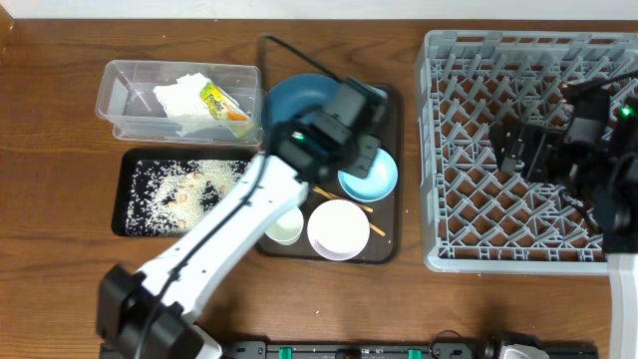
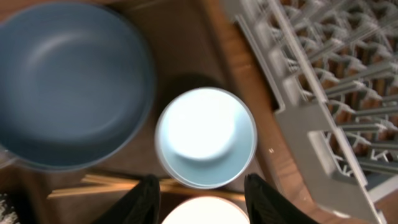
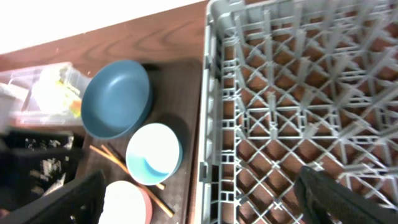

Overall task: Sort waste into correct bins and load items into the dishwasher rack
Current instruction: 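Retract the left gripper and grasp the light-blue bowl with the right gripper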

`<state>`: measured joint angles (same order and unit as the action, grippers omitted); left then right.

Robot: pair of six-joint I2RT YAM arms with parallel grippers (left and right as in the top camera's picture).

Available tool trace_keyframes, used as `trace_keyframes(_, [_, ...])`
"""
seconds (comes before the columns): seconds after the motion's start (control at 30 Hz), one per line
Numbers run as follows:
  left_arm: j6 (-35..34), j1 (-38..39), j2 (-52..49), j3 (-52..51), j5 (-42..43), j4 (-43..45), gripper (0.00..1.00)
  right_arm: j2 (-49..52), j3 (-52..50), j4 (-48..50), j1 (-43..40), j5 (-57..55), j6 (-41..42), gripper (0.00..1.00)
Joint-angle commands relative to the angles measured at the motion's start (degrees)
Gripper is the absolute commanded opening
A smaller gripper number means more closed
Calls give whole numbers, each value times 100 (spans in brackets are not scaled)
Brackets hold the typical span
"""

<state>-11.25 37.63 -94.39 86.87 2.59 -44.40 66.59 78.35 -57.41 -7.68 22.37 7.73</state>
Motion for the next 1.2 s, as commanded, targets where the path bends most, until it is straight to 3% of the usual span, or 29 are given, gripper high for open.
trace_keyframes(0.0, [-310,-407,245,98,-46,-321,47,282,61,92,387,229,79,85])
trace_keyframes(0.17, [-542,-1008,474,98,-2,-811,47,708,61,507,1285,127,302,83])
trace_keyframes(0.53, [-540,-1834,546,96,236,-1252,48,1659,61,1126,2992,-1279,710,81])
trace_keyframes(0.63, [-546,-2041,546,96,289,-1255,49,1893,61,1139,3259,-1593,774,79])
trace_keyframes(0.8, [-688,-2583,546,96,428,-1274,53,2406,61,1167,3543,-1991,769,67])
trace_keyframes(1.17, [-662,-3377,546,85,424,-1534,59,3694,61,1172,3622,-2785,632,70])
